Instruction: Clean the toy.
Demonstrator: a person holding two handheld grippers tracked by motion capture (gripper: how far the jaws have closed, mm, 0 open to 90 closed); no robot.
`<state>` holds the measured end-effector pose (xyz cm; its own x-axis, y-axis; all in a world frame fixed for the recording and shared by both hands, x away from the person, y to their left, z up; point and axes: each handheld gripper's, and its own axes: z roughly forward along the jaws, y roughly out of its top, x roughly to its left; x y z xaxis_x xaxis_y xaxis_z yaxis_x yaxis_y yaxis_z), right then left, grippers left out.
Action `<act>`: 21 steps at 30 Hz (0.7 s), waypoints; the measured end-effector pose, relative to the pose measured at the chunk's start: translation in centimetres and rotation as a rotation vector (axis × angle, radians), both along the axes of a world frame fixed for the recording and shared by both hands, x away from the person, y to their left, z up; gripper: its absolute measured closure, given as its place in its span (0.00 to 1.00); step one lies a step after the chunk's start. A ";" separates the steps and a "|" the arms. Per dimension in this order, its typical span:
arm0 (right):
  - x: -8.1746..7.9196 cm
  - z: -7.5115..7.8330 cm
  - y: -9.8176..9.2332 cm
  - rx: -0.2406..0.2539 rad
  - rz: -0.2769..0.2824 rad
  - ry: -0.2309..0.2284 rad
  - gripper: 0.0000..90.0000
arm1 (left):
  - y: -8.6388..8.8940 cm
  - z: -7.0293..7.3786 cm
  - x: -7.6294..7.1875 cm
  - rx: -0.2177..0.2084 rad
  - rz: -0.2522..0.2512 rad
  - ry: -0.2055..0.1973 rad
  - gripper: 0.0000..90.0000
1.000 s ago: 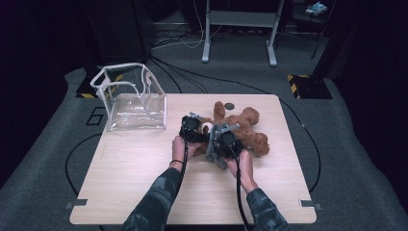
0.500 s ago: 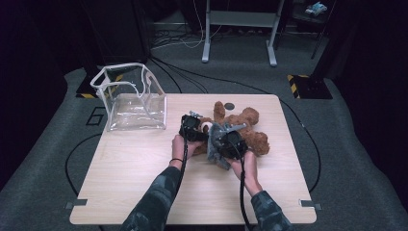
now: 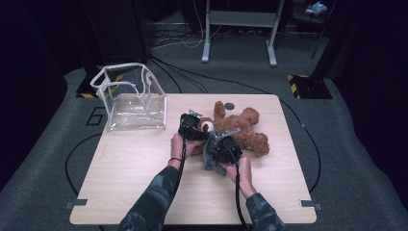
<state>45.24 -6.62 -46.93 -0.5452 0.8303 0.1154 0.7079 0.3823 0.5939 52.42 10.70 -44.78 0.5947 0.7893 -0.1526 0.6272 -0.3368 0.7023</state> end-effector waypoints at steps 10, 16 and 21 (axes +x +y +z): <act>-0.8 0.3 -0.7 -0.031 -0.006 -0.043 0.87 | 0.5 2.3 -0.1 -0.015 -0.013 -0.049 0.38; -1.6 2.2 1.7 -0.003 0.061 -0.121 0.87 | 0.5 1.1 0.9 -0.050 0.031 0.000 0.38; -0.2 0.9 3.1 0.064 0.034 -0.113 0.86 | 1.1 0.6 1.2 -0.074 0.036 0.026 0.38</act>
